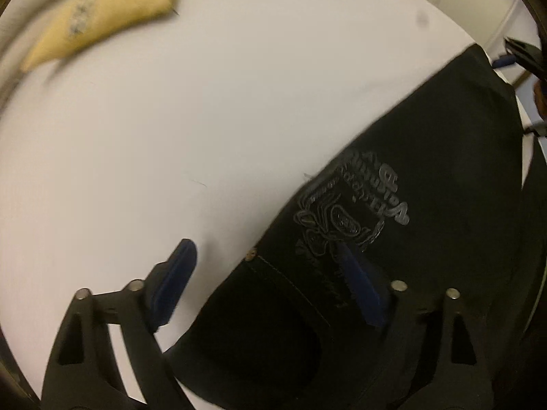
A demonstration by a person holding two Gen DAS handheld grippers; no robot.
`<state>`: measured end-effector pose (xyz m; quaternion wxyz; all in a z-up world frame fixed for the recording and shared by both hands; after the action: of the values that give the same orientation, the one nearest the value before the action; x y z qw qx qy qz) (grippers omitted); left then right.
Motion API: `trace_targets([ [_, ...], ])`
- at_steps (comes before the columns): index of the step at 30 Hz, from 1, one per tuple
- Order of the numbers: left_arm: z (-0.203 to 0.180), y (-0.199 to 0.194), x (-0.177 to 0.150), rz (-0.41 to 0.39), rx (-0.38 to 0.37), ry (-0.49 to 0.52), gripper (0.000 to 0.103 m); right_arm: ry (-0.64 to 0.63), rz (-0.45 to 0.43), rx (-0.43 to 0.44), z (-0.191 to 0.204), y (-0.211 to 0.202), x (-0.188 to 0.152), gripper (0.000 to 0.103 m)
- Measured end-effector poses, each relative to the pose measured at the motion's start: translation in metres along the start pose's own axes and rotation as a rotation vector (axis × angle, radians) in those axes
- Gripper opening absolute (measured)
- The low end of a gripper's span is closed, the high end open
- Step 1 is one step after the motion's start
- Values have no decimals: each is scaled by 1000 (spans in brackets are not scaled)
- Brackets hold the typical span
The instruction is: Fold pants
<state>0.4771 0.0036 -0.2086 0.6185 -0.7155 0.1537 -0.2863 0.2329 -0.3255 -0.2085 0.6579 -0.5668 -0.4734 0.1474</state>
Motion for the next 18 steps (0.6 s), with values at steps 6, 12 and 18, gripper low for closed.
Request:
trace_targets([
  [6, 16, 13, 5, 46, -45, 7, 71, -11, 9, 33, -13, 22, 9, 90],
  [12, 23, 8, 6, 60, -95, 32, 21, -34, 44, 38, -12, 34, 13, 86],
  [18, 21, -16, -7, -50, -66, 107, 7, -68, 88, 23, -22, 54, 17, 79],
])
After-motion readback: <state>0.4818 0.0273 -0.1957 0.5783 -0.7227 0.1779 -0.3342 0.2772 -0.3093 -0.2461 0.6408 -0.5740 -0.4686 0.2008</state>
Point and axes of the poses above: each gripper's, at about its wrist camera, not at the fingertips, and y roughly the way its jaws point, z to its left, x to its top, the point moved 7 cm from there along y, roughly the way its jaws point, and after that the axes turned 14 degrees about -y, right-handed, at the moved point
